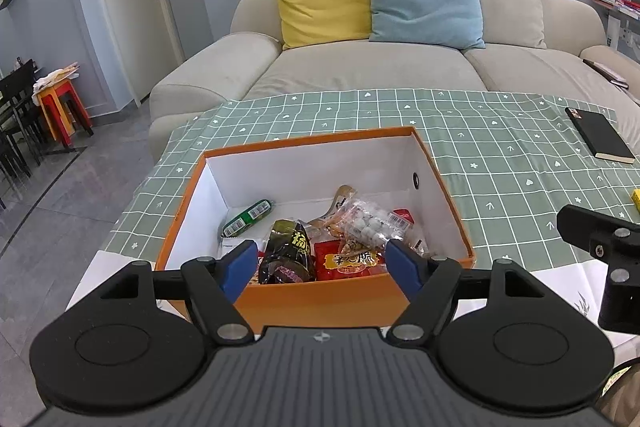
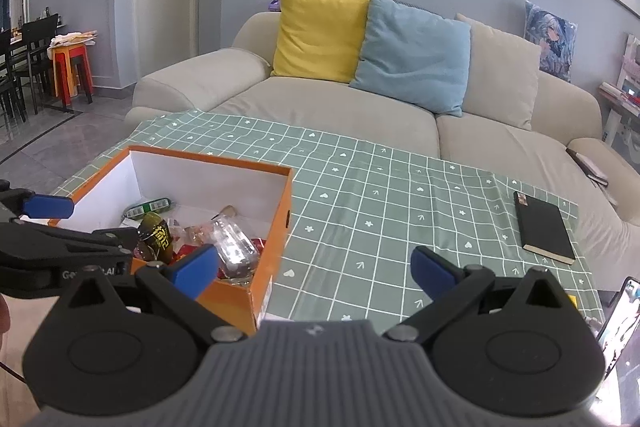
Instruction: Organize snacks
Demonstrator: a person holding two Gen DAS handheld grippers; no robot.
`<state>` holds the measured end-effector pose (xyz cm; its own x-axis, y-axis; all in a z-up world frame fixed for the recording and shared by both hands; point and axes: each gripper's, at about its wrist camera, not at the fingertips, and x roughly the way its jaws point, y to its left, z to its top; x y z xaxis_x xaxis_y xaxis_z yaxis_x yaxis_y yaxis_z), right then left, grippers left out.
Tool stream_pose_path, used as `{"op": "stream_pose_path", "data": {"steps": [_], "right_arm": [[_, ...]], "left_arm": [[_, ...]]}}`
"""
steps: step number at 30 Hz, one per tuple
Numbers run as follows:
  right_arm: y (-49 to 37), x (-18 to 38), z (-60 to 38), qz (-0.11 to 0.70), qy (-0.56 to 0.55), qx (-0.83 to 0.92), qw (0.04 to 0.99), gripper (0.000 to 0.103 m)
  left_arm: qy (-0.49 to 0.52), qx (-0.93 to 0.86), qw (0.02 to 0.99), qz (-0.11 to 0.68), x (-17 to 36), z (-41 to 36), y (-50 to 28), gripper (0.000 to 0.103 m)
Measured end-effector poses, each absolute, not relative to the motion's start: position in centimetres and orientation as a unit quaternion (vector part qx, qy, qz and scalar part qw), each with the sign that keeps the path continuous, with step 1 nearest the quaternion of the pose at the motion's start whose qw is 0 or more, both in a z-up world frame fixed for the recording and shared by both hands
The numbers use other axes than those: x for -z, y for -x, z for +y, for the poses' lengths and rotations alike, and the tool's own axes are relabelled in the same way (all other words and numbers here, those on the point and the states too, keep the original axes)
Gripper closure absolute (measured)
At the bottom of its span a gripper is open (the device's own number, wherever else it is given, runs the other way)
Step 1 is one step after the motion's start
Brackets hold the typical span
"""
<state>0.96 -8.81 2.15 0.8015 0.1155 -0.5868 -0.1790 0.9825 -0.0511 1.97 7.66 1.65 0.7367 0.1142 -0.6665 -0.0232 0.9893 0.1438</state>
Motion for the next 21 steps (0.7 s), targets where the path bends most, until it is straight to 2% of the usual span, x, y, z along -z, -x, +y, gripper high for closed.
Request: {"op": "stream_pose_path", "data": {"steps": [21], "right_arm": [[-1.03,-1.99,-8.8,0.309,0.052,-0.073,0.947,0.004]], "left_arm": [[-0.068,-0.035,0.928,0.365,-1.67,7.47,-2.11,0.017]]}}
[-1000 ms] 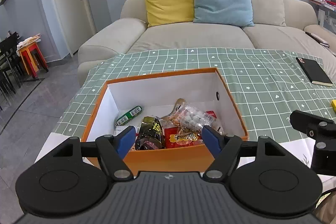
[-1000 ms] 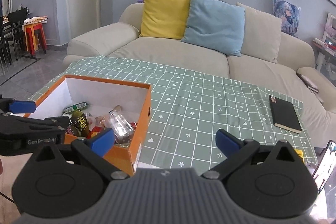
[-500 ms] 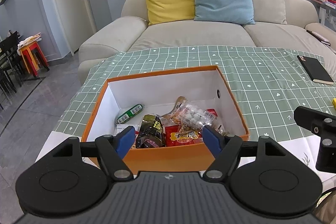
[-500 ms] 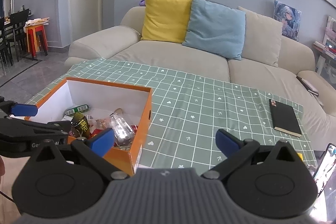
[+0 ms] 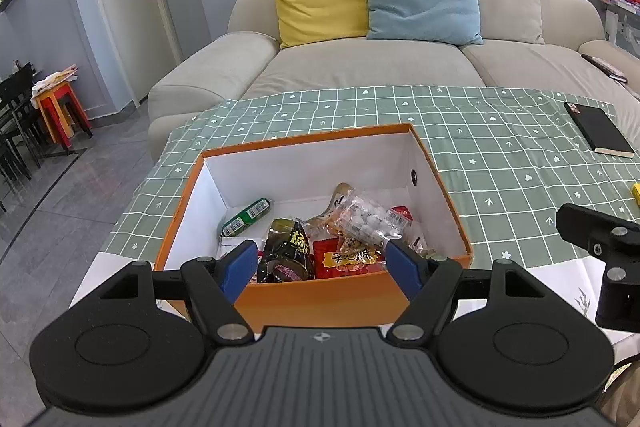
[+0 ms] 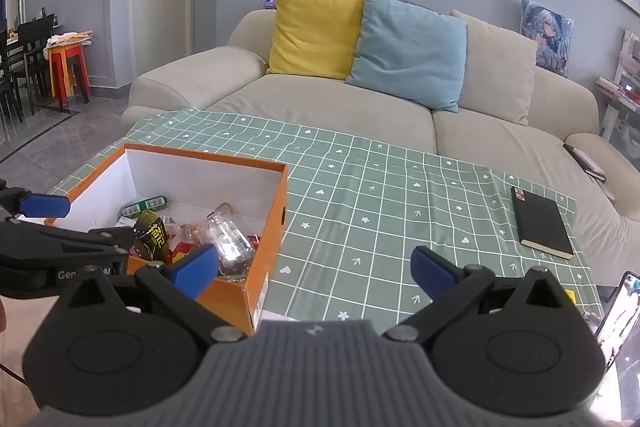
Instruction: Organize snacks
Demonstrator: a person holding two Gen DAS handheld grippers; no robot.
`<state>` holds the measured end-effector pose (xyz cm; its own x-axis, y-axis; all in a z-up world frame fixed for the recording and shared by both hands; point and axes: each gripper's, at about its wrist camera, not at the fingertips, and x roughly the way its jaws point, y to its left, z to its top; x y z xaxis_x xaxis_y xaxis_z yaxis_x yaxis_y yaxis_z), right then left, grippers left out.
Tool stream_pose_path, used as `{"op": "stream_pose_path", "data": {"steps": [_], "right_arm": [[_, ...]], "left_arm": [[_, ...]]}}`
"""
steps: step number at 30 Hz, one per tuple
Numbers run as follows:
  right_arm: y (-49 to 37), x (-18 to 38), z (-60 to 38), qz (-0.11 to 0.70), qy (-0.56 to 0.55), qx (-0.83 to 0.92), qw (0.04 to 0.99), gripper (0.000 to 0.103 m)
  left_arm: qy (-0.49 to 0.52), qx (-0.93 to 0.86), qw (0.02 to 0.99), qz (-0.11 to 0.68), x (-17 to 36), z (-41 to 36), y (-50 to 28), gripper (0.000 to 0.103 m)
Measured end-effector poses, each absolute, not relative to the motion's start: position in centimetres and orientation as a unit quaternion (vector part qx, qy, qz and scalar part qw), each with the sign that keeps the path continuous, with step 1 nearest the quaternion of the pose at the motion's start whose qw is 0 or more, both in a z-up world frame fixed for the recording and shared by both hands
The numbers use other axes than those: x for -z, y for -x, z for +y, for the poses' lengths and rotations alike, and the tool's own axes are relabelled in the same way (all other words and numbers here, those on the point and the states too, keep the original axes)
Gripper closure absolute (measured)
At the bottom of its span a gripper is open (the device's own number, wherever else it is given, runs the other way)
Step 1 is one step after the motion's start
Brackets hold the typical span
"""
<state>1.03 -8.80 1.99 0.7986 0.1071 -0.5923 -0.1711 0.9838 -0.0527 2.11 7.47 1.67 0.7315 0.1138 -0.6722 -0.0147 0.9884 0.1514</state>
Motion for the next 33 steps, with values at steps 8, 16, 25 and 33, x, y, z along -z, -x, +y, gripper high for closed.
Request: {"op": "stream_pose_path", "data": {"steps": [8,16,25,33], "right_arm": [[-1.03,-1.89,-8.84,0.309,0.051,-0.073,0.947,0.004],[-1.11,-1.8,-8.93,0.312,0.048,-0.07,0.946,0.004],[-1.17,-1.64,-8.94,0.314,0.048,-0.07,0.945,0.004],[-1.23,-1.49,-8.95,0.315,0.046,-0.07,0.945,0.004]], "left_arm": [[-0.069,-0.035,0.927,0.366,-1.58,7.49,-2.14,0.017],[-0.072,-0.033,0.927,0.367,-1.51,7.58,-2.25,0.017],[-0.075,-0.03,0.927,0.366,-1.48,7.78,-2.41,0.017],[-0.08,-0.025,0.927,0.367,-1.53,7.83,-2.47,0.017]]}}
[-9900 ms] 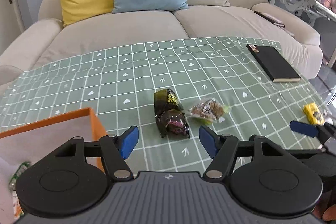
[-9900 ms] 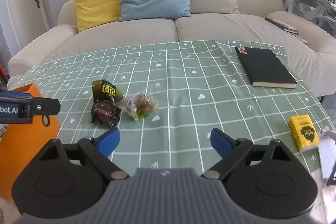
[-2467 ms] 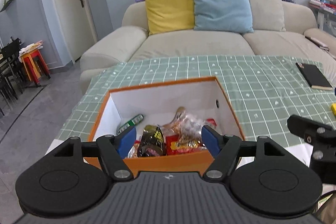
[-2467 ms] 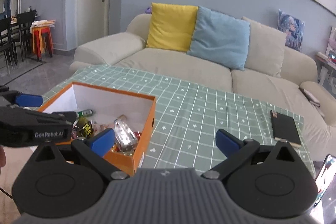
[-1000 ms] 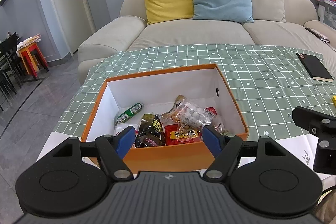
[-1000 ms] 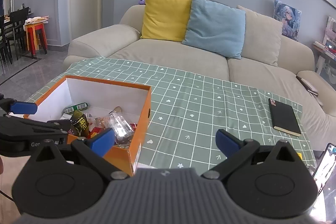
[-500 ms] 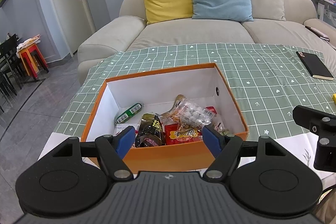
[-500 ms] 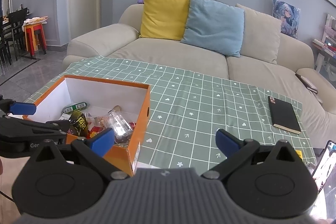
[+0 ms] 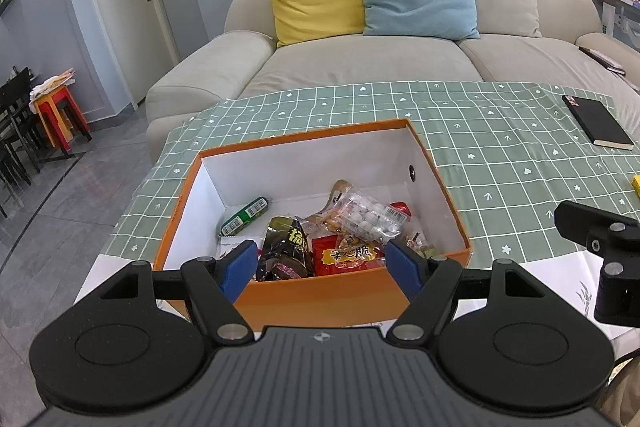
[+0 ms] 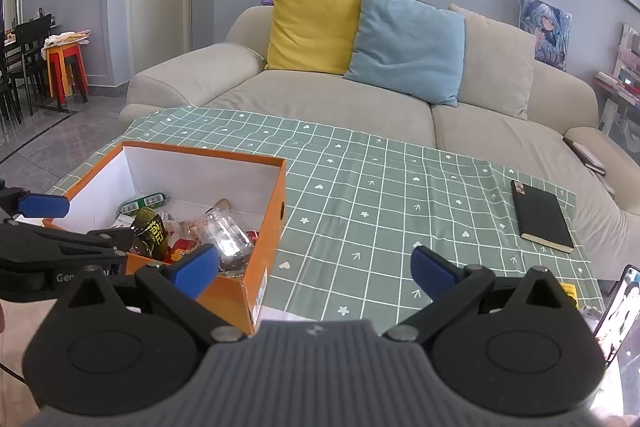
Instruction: Organize snacks
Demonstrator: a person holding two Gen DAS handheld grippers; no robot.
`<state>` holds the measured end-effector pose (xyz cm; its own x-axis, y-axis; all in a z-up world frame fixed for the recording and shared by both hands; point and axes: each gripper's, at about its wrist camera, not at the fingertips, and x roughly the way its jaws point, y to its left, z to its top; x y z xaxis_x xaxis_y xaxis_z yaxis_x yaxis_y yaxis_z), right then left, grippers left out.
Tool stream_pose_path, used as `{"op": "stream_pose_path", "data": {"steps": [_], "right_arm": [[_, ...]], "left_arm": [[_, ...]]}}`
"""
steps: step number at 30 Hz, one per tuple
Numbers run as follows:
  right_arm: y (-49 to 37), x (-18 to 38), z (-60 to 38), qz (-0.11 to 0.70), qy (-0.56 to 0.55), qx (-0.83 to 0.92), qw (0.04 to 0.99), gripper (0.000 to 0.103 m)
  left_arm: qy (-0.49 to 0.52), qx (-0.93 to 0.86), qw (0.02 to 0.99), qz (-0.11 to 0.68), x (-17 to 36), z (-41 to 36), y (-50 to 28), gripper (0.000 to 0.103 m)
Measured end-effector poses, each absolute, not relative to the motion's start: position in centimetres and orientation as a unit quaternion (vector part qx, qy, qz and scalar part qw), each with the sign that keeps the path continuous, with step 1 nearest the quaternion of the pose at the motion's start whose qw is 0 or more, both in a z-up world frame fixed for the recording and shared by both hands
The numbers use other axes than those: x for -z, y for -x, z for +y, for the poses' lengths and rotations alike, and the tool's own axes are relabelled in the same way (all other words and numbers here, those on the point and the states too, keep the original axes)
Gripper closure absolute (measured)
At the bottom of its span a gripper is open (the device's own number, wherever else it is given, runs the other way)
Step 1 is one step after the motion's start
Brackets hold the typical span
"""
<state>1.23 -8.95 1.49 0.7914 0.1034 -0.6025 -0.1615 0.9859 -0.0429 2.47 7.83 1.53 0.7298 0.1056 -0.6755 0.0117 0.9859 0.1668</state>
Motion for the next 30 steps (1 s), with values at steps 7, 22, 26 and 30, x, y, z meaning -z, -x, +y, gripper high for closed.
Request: {"op": "stream_pose_path", "data": {"steps": [7,22,26,30], "right_arm": [[-1.26,-1.29,-8.98,0.318,0.044,-0.069,0.945,0.004],[-1.31,-1.27,-8.99,0.322,0.044,-0.067,0.943,0.004],[-1.29,-1.27,-9.01,0.322,0.043,-0.067,0.943,0.004],[-1.25,-1.15,-8.9,0.324,0.042,-0.066,0.943,0.004]], "left_arm": [[-0.083,-0.025,0.927,0.365,-1.47,7.78,-2.45,0.017],[-0.083,-0.024,0.928,0.364,-1.4,7.76,-2.28,0.017],[-0.083,-0.023,0.928,0.363,-1.47,7.76,-2.27,0.017],[-0.082,-0.022,0.928,0.364,-1.49,7.74,-2.3,0.017]]}}
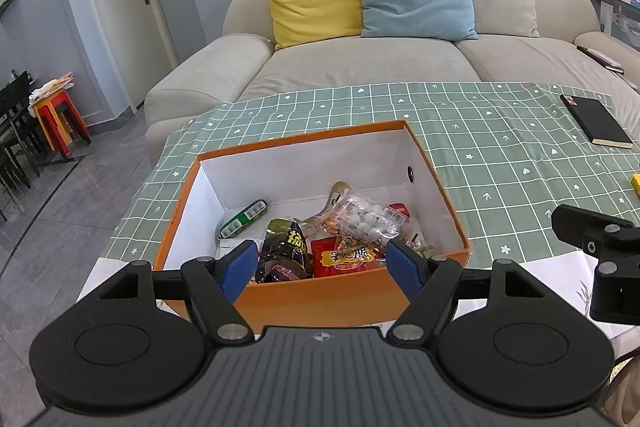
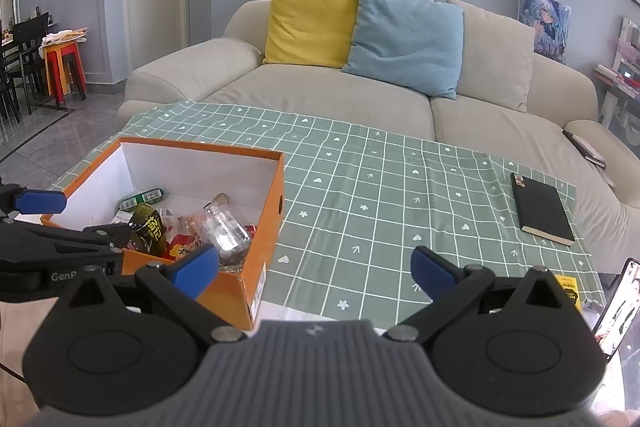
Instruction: Organize snacks
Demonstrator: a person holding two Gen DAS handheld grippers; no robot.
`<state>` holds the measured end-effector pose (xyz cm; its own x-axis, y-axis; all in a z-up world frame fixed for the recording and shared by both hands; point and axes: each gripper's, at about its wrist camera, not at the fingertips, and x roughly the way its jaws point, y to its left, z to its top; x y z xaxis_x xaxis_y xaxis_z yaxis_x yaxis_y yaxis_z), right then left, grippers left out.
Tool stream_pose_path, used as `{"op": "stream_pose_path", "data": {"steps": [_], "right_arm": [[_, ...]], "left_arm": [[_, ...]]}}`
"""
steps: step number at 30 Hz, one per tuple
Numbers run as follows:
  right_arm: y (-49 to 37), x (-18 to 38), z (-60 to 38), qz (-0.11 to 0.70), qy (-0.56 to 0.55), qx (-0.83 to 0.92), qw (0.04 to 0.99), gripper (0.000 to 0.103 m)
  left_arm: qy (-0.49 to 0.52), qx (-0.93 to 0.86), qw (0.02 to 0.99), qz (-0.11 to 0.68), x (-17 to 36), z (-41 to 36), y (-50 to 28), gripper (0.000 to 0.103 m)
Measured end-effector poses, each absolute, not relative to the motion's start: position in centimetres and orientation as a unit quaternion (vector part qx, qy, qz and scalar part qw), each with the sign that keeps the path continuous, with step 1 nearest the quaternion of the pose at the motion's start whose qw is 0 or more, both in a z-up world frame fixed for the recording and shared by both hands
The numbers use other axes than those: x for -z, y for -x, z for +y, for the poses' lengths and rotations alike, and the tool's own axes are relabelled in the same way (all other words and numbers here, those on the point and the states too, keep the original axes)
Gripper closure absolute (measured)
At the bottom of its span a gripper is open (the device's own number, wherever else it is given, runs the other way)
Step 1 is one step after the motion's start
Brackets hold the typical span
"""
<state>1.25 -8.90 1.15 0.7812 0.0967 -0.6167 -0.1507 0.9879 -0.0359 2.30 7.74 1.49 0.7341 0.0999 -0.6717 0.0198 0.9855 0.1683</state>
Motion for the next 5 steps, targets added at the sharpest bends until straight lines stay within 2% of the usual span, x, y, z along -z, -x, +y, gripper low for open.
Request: {"op": "stream_pose_path", "data": {"steps": [5], "right_arm": [[-1.22,-1.15,-8.91,0.324,0.041,-0.066,0.943,0.004]], "left_arm": [[-0.076,-0.016,0.927,0.366,-1.52,7.98,-2.4,0.017]]}}
